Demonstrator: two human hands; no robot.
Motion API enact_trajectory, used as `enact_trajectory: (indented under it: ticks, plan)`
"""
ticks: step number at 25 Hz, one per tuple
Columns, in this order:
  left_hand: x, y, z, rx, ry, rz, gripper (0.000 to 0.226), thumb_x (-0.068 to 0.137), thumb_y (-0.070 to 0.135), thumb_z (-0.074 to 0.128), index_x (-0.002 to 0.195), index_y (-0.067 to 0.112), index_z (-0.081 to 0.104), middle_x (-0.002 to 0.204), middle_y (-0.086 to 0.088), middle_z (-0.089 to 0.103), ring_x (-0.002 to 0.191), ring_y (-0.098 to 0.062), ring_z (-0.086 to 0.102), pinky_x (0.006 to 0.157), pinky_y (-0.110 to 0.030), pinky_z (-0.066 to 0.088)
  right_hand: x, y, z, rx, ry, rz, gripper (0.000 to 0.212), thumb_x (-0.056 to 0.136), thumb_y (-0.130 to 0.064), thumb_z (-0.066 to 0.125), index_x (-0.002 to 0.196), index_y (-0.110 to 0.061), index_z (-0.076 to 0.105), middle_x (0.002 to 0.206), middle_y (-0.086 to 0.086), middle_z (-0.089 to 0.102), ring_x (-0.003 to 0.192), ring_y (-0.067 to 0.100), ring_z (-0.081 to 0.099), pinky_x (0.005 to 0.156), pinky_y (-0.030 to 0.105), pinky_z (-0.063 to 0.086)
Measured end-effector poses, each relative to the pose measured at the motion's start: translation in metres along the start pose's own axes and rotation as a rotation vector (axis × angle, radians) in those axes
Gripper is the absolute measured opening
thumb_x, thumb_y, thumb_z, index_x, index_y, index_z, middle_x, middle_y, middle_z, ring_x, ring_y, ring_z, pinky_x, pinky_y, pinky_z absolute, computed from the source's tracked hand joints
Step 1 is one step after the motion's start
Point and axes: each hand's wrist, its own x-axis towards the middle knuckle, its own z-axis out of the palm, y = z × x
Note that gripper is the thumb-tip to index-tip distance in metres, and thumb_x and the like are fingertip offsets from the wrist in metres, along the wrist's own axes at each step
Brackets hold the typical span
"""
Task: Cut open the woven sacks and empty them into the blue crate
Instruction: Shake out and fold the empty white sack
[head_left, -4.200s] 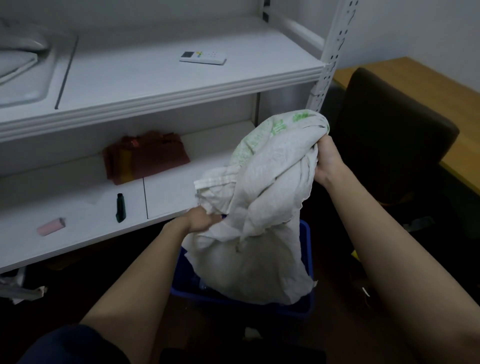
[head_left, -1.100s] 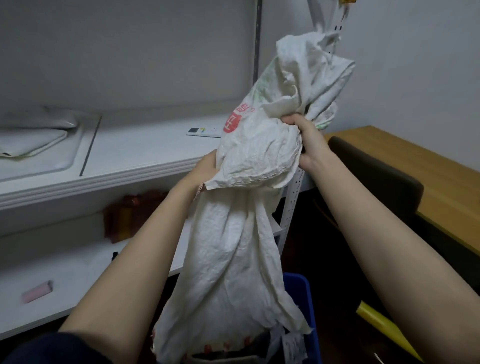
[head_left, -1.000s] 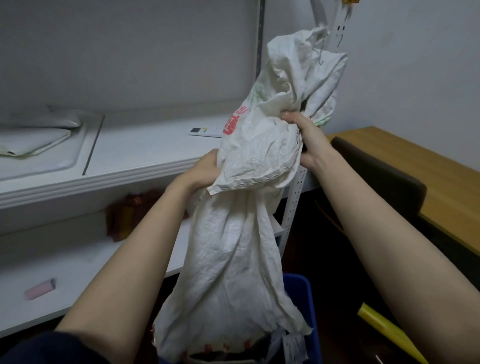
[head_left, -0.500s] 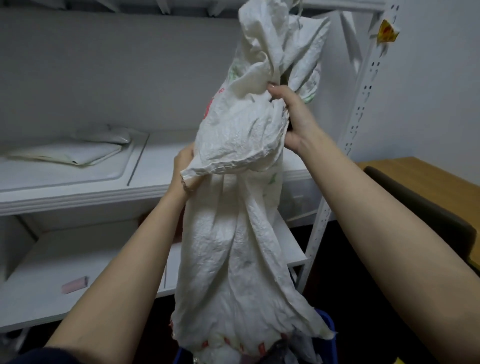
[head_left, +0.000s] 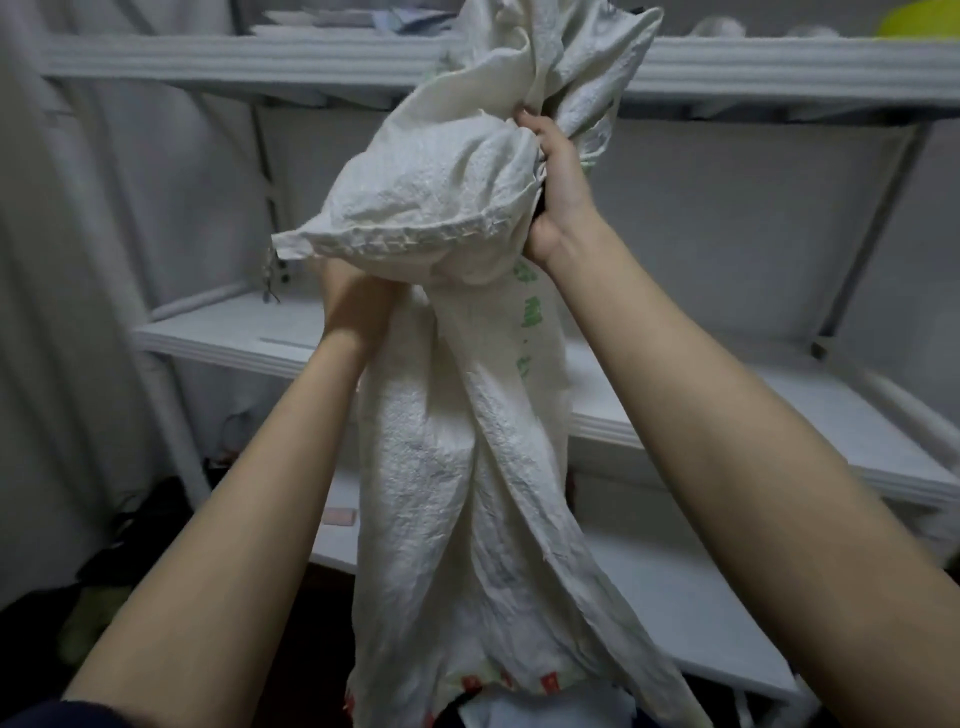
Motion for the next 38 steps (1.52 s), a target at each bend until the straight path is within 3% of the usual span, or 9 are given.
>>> enact_trajectory:
  ticks: [7,11,16,19,22,26,29,32,38]
  plan:
    - [0.038,0.005,-0.115,0.203,0.154,0.060,0.038,0.083,0.018,0.063,0.120,0.011,0.057,0.115,0.005,0.062,0.102,-0.001,0.058,0.083,-0.009,0.047,0.027,0.063,0.092,0.067,-0.202,0.085,0.031,0.095,-0.031,0.044,0.089,-0.006,0.062,0.083,0.014,0.066,0.083,0.030,0.062,0.082,0.037,0.050]
    - [0.038,-0.026,-0.183,0.388,0.048,-0.277,0.033,0.093,0.021,0.050,0.123,0.010,0.048,0.091,0.010,0.048,0.077,0.003,0.048,0.053,-0.001,0.038,0.043,0.114,0.119,-0.001,-0.232,0.130,0.021,0.093,-0.024,0.052,0.096,-0.008,0.065,0.092,0.012,0.068,0.088,0.029,0.065,0.085,0.039,0.053]
    - [0.027,-0.075,-0.276,0.565,-0.220,-0.503,0.030,0.083,0.005,0.064,0.112,-0.004,0.060,0.102,-0.011,0.061,0.093,-0.019,0.057,0.062,-0.012,0.046,0.068,0.220,0.112,-0.137,-0.120,0.326,0.039,0.083,-0.017,0.061,0.121,-0.006,0.063,0.114,0.013,0.067,0.102,0.030,0.066,0.087,0.043,0.054]
    - [0.019,-0.088,-0.318,0.400,-0.057,-0.591,0.051,0.083,-0.016,0.053,0.132,-0.009,0.043,0.128,-0.021,0.054,0.108,-0.021,0.054,0.075,-0.015,0.051,0.067,0.288,0.108,-0.262,-0.037,0.452,0.042,0.074,-0.011,0.070,0.116,-0.007,0.066,0.102,0.013,0.072,0.088,0.027,0.071,0.073,0.038,0.058]
    - [0.023,-0.091,-0.337,0.242,0.080,-0.580,0.056,0.087,-0.002,0.058,0.138,-0.003,0.035,0.130,-0.010,0.053,0.118,-0.019,0.052,0.096,-0.025,0.045,0.059,0.331,0.108,-0.476,-0.098,0.519,0.041,0.071,-0.010,0.076,0.111,-0.005,0.066,0.096,0.012,0.073,0.082,0.024,0.071,0.071,0.035,0.058]
    - [0.021,-0.097,-0.339,0.310,0.044,-0.604,0.034,0.084,0.020,0.068,0.114,0.009,0.058,0.087,0.002,0.065,0.069,-0.002,0.063,0.055,-0.011,0.046,0.049,0.347,0.114,-0.788,-0.278,0.483,0.037,0.077,-0.016,0.075,0.111,-0.015,0.060,0.098,0.003,0.066,0.082,0.015,0.064,0.071,0.027,0.052]
    - [0.024,-0.114,-0.359,0.573,0.078,-0.576,0.052,0.069,0.025,0.081,0.115,0.011,0.062,0.106,-0.003,0.069,0.096,-0.015,0.065,0.079,-0.025,0.051,0.052,0.341,0.111,-0.923,-0.454,0.447,0.037,0.079,-0.025,0.074,0.113,-0.020,0.059,0.100,-0.003,0.064,0.081,0.006,0.060,0.069,0.020,0.048]
    - [0.022,-0.119,-0.367,0.817,0.221,-0.593,0.054,0.069,0.028,0.077,0.114,0.005,0.060,0.112,-0.011,0.066,0.105,-0.027,0.061,0.087,-0.034,0.048,0.063,0.334,0.089,-1.165,-0.576,0.389,0.047,0.078,-0.041,0.073,0.120,-0.022,0.062,0.116,0.000,0.065,0.101,0.017,0.063,0.091,0.030,0.049]
    - [-0.013,-0.126,-0.375,1.092,0.339,-0.539,0.030,0.086,0.016,0.056,0.110,0.000,0.049,0.115,-0.027,0.058,0.107,-0.041,0.053,0.081,-0.038,0.041,0.070,0.318,0.015,-1.688,-0.343,0.256,0.047,0.080,-0.041,0.066,0.110,-0.006,0.065,0.116,0.022,0.064,0.107,0.035,0.060,0.076,0.031,0.040]
